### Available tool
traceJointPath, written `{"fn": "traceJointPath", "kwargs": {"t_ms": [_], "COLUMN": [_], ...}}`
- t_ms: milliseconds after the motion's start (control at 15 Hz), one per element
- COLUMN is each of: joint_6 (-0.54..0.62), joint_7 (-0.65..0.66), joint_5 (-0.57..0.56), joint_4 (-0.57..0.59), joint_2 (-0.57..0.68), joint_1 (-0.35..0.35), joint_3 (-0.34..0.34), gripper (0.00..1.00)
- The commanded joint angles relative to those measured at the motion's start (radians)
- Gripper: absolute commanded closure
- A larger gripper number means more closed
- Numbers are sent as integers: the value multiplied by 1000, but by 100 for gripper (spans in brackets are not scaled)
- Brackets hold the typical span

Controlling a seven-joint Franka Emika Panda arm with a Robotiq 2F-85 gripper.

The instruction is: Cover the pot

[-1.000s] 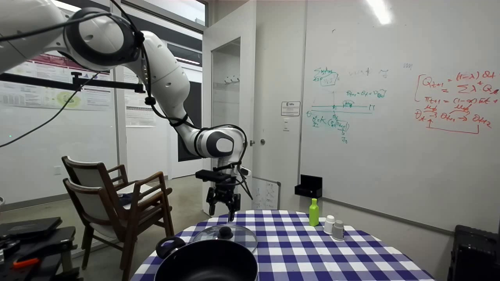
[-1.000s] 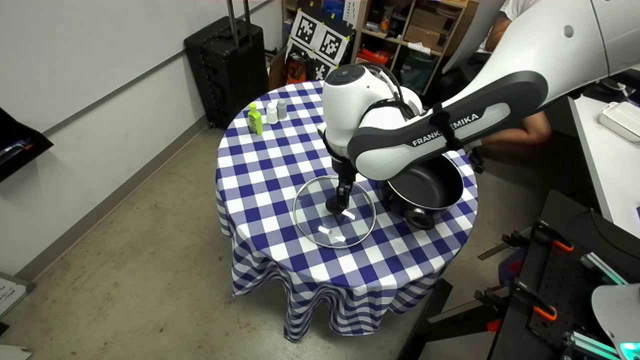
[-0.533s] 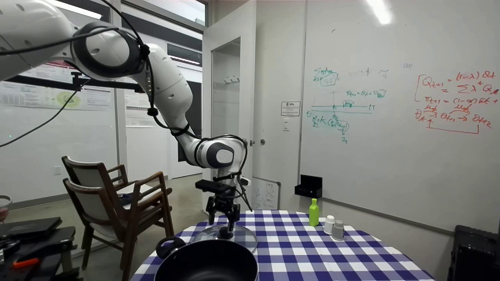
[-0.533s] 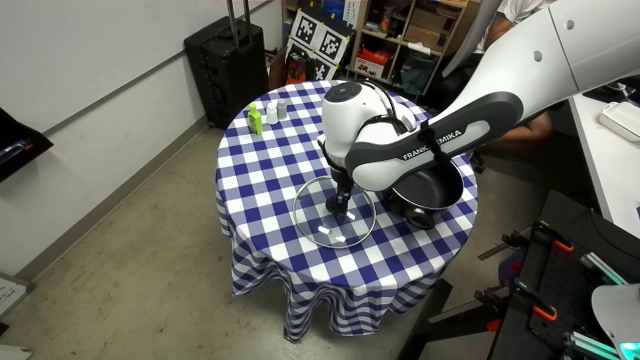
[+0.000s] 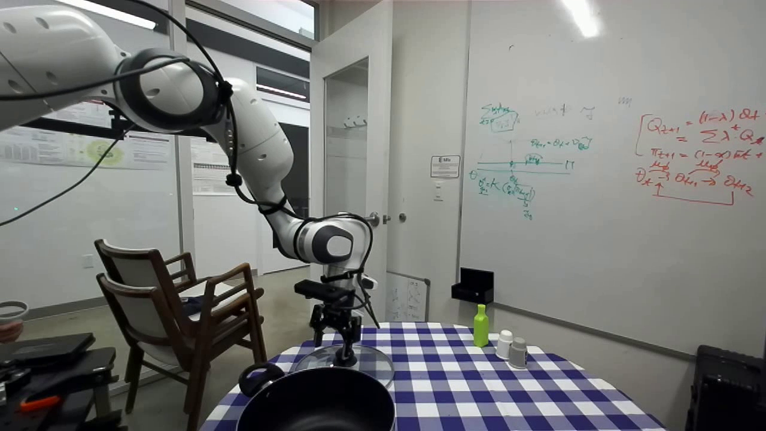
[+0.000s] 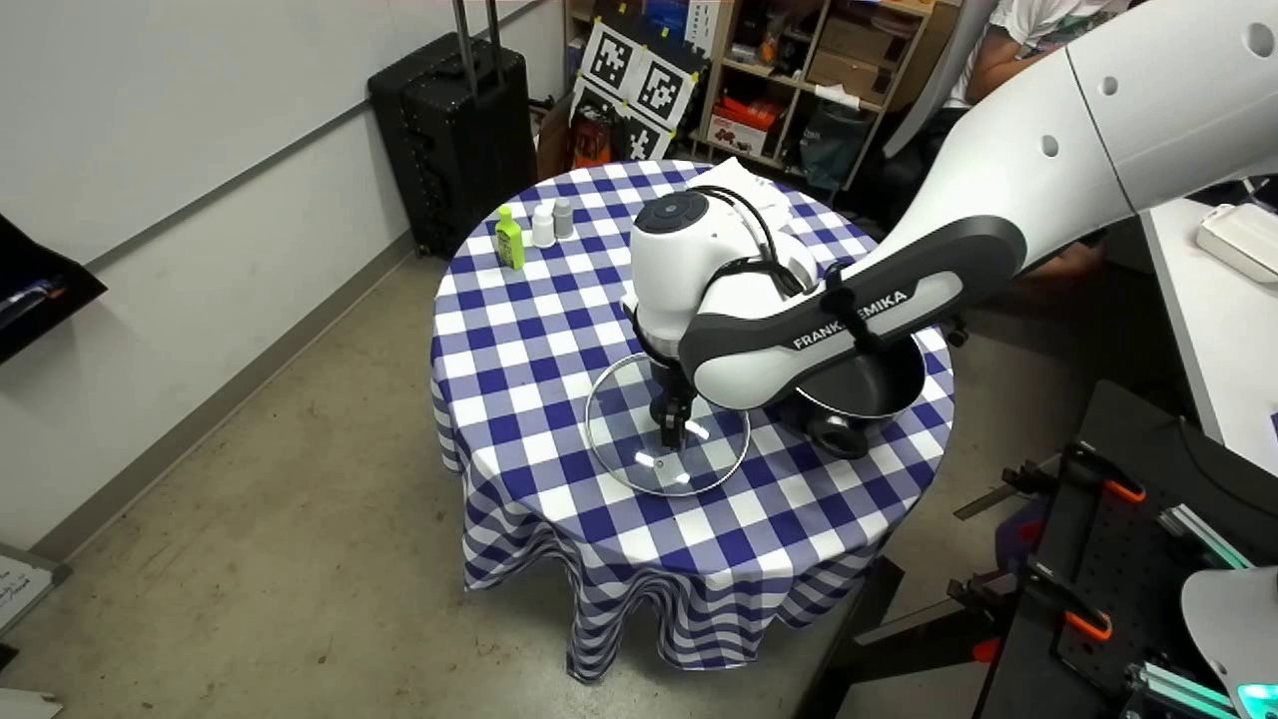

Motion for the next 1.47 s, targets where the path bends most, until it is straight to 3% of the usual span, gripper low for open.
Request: {"fn": "traceJointPath", "kwargs": {"t_ms": [0, 733, 1400], "joint_6": [5, -21, -80], "joint_7": [-10, -7, -17], "joint_5": [1, -2, -23], "joint_4": [67, 251, 376], "joint_2": [45, 144, 204], "joint_1": [14, 35, 38], "joint_3": [-6, -18, -77], "gripper": [0, 0, 0]}}
